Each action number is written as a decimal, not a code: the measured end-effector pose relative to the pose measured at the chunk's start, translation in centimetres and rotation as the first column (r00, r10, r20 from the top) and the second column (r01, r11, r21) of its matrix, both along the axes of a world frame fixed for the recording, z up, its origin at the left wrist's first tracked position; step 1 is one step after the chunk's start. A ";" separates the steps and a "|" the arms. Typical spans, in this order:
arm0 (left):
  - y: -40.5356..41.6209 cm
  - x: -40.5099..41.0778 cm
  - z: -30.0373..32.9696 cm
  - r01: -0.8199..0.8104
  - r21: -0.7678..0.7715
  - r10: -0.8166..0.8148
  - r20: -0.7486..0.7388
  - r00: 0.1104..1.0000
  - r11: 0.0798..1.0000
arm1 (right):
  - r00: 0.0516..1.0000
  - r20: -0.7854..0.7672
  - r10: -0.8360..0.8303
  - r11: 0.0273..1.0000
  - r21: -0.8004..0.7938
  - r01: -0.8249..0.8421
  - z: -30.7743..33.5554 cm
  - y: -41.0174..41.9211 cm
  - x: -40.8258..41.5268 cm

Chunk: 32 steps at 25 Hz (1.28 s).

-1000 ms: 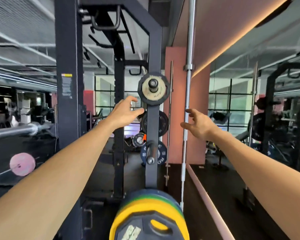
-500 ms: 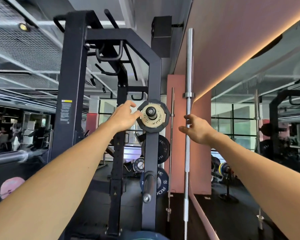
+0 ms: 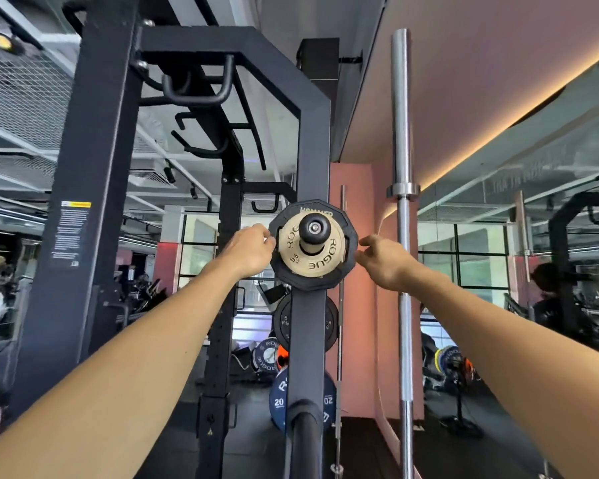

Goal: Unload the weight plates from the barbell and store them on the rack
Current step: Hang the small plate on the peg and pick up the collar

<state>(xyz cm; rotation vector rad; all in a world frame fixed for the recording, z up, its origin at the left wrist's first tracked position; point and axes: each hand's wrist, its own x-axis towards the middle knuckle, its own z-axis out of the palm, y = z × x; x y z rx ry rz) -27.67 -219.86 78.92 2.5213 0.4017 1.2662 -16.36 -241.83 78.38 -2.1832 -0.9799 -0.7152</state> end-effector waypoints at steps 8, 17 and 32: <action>1.9 8.3 0.8 -0.033 -0.018 0.034 0.052 0.998 0.999 | 0.995 -0.046 0.092 0.989 0.124 -0.086 0.4 5.5 5.3; 0.3 5.1 1.5 0.150 -0.263 -0.118 0.131 0.984 0.953 | 0.912 -0.264 0.315 0.927 0.291 -0.236 0.8 4.0 2.1; -8.1 -15.6 -1.2 0.151 -0.307 -0.080 0.231 0.970 0.940 | 0.855 -0.244 0.458 0.879 0.265 -0.395 -1.5 -4.3 -16.5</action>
